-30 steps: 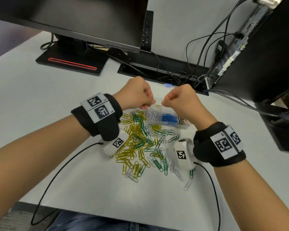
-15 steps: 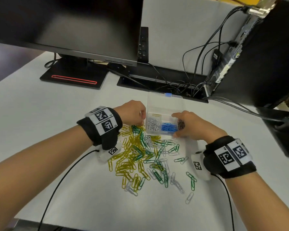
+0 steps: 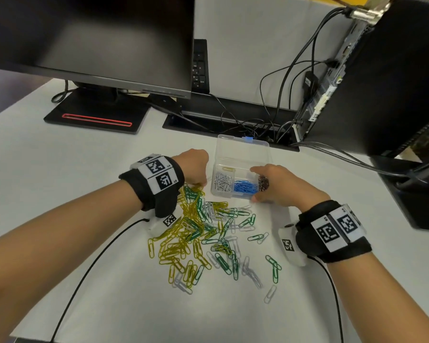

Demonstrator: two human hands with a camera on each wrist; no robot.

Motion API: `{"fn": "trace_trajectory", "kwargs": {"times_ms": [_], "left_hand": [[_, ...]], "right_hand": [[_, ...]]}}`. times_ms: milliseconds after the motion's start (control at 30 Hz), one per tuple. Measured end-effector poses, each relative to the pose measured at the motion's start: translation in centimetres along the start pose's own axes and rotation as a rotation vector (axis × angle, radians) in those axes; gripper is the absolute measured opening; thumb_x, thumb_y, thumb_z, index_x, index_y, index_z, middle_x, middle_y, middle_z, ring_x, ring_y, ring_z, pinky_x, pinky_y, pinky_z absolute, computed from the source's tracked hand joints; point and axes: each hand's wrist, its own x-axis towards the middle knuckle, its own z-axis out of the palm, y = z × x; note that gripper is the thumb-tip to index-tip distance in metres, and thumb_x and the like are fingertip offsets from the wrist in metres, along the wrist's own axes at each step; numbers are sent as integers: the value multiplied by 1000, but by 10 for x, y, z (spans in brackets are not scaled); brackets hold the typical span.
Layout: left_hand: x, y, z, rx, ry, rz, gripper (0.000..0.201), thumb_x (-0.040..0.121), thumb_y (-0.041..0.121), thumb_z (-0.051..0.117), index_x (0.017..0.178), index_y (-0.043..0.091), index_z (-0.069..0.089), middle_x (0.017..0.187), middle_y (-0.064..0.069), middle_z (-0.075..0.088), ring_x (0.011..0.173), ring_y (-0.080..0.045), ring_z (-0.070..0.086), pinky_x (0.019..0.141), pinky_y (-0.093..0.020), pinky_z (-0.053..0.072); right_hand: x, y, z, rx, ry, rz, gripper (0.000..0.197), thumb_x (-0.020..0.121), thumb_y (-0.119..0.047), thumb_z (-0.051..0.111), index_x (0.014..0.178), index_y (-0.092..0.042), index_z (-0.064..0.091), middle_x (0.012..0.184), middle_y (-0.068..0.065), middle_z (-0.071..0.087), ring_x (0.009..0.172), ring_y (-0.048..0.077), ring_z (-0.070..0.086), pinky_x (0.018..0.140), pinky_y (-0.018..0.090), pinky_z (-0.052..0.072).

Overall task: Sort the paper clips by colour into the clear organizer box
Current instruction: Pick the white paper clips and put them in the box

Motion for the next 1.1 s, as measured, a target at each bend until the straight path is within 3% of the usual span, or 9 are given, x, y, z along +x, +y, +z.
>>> {"fn": "trace_trajectory", "kwargs": {"times_ms": [100,267,433,600,733,800,900,1000,1100], "left_hand": [[-2,-3,-2,-2,57,5,9,80,14,68,78,8,61,92,-9,66,94,-27,61,70,-31,48],[-3,-2,-13,-60,287,25,20,81,32,71,84,12,71,106,-5,57,114,-28,37,93,-41,40],[-5,12,-5,-76,183,104,40,70,51,75,93,20,64,101,0,49,105,-20,34,94,-40,40],[-32,13,4,-53,227,311,28,76,34,76,92,20,59,97,2,50,94,-17,51,74,-27,40],[-63,10,17,117,-49,514,44,81,37,70,121,22,58,119,1,50,108,-15,48,91,-30,43],[-73,6,22,221,-158,517,59,82,42,68,134,21,50,133,-1,42,119,-17,42,100,-33,38],[-76,-2,25,305,-160,504,67,84,49,63,141,20,42,143,-3,34,128,-20,35,106,-33,34],[-76,-5,25,344,-124,473,74,80,56,63,141,22,39,143,-3,31,130,-21,27,106,-37,33],[-84,-4,24,276,-106,514,75,71,57,71,134,29,42,134,4,33,124,-15,27,103,-34,34]], "right_hand": [[-1,-1,0,-10,-1,-3,76,80,-30,74,145,-22,35,141,5,44,129,24,39,106,38,36],[0,-1,0,-21,-4,-10,72,81,-28,72,143,-21,37,140,5,45,128,24,40,103,36,37],[3,1,0,-21,-6,-3,78,81,-30,73,146,-21,32,144,5,42,131,24,38,105,34,35],[-5,0,-1,-31,4,-1,83,78,-36,74,147,-24,30,144,6,39,132,25,32,108,41,33],[-35,-9,-5,13,90,-45,89,73,-33,79,147,-26,29,141,5,37,131,23,31,107,41,35],[-58,-11,-4,56,25,-60,90,72,-30,81,146,-26,30,138,2,38,122,19,41,94,30,43],[-91,-13,10,30,-140,24,87,69,-28,83,141,-27,35,127,-2,41,100,15,49,63,18,43],[-110,-12,27,-101,-290,112,72,66,-29,83,123,-23,41,96,-7,46,80,15,53,54,24,40],[-116,-14,35,-198,-350,151,68,67,-30,82,114,-20,35,86,-7,41,65,8,43,47,24,33]]}}
